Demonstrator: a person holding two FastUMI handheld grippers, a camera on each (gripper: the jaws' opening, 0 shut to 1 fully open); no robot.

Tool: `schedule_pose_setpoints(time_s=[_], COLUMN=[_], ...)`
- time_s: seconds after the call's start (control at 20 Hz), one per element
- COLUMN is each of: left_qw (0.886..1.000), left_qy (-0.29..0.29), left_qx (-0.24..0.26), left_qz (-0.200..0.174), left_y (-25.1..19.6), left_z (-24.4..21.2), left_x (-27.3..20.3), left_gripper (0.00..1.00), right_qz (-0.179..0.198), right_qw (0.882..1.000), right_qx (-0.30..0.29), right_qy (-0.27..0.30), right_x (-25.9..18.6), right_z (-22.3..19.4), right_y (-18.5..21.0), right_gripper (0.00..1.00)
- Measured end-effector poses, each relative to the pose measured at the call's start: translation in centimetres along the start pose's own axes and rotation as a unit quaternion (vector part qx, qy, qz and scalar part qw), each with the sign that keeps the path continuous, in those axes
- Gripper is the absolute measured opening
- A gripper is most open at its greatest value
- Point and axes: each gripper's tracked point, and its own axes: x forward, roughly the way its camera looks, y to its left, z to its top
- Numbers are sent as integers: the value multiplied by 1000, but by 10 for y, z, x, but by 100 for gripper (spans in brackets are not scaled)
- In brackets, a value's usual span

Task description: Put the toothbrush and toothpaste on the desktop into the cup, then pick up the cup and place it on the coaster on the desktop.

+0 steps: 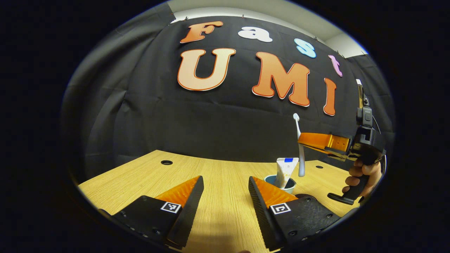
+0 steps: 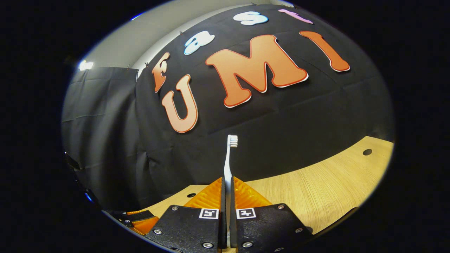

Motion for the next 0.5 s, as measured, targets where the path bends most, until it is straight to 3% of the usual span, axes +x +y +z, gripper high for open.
schedule_pose_setpoints(time_s=[0.5], left_qw=[999], left_qy=[32], left_qx=[2], left_qz=[21], left_y=[29], left_z=[-27], left_x=[-14], left_gripper=[77], right_qz=[-1], right_qw=[999], right_qx=[-17], right_qy=[40], right_x=[23], right_z=[-36], right_y=[-1], right_gripper=[4])
